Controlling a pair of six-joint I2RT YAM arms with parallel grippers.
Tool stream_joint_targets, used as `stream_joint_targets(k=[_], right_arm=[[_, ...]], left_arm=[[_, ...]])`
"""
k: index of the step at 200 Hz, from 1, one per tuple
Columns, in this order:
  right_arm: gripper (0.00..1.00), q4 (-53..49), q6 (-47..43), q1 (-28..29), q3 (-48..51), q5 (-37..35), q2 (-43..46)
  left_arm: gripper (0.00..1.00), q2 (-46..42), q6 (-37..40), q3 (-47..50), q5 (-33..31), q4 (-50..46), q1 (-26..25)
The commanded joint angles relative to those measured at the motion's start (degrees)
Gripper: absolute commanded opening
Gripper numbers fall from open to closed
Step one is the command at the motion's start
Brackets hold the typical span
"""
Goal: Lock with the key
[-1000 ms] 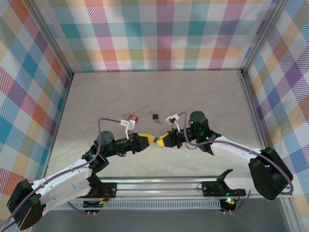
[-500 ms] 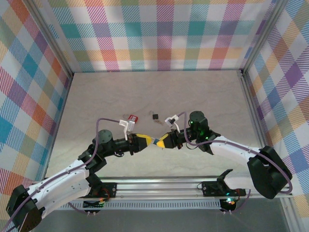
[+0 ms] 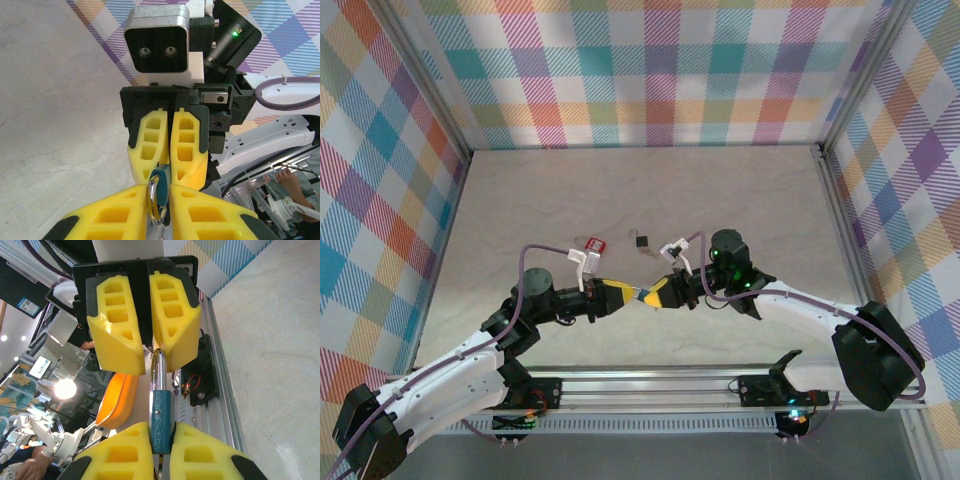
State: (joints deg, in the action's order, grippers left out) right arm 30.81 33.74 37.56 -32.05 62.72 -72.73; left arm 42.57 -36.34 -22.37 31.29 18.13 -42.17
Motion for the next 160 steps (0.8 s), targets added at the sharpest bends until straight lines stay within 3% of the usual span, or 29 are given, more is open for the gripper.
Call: stream_joint_targets(k=[1,56,160], right_arm=[[0.0,0.5,-1.2,0.5,-1.8,1.5,-0.3],[0.0,0.3,-1.4,0.8,-2.0,2.3,-0.2],[0.0,4.9,1.9,1.1,-2.3,1.5,-0.7]], left_arm=[[0.16,-0.3,0.9,-2.0,2.5,1.1,0.6],[0.0,0.5,1.3,-2.3,2.9,0.8,0.7],[0.0,3.2,-3.4,0.1,5.7,10.0,0.7]])
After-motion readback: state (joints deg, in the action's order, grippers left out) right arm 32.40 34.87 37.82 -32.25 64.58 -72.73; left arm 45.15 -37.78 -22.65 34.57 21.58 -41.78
